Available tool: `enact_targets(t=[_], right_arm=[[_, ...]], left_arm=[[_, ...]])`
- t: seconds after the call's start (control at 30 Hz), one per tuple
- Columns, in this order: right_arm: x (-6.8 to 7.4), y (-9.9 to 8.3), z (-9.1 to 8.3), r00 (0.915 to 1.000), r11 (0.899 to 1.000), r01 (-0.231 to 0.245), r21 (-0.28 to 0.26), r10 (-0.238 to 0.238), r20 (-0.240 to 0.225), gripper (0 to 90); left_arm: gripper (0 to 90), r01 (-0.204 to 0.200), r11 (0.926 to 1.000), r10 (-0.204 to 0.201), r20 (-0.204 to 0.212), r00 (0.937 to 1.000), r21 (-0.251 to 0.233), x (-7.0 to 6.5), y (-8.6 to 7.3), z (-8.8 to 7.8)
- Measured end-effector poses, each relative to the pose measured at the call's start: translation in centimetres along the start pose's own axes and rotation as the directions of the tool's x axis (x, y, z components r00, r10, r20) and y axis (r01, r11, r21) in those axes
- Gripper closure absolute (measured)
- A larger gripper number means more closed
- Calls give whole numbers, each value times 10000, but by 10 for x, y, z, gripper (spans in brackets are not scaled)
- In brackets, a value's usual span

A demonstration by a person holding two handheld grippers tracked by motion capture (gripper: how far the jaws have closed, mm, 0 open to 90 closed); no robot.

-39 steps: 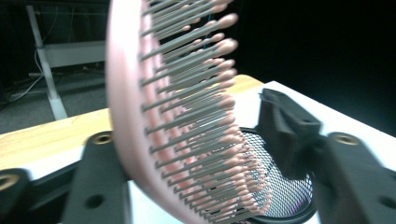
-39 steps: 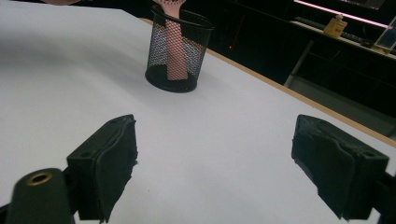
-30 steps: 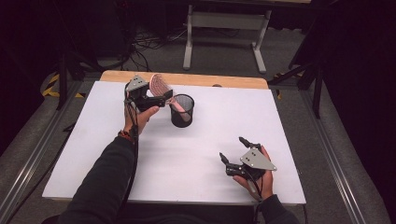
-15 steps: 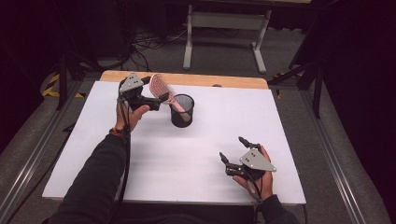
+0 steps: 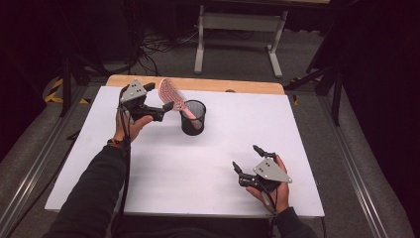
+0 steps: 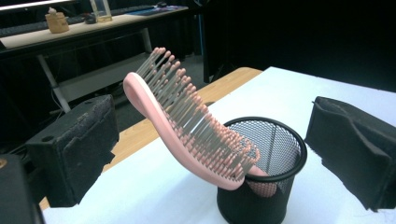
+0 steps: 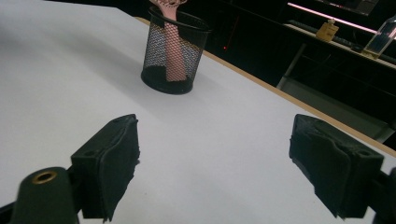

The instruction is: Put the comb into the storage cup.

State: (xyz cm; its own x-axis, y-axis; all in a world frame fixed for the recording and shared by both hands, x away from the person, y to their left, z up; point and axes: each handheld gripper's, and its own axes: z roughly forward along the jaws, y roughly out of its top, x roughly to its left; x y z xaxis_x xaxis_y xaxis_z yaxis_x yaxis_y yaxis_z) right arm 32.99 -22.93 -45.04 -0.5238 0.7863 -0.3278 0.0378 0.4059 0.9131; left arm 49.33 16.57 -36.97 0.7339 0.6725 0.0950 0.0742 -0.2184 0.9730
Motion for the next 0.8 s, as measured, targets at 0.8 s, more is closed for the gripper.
enact_targets(t=[0.8], right_arm=[[-1,2,-2,9995,9999,158,-31,-157,257,167]], left_arm=[[37,-801,9967,799,183,9966,155,-5,4,-16]])
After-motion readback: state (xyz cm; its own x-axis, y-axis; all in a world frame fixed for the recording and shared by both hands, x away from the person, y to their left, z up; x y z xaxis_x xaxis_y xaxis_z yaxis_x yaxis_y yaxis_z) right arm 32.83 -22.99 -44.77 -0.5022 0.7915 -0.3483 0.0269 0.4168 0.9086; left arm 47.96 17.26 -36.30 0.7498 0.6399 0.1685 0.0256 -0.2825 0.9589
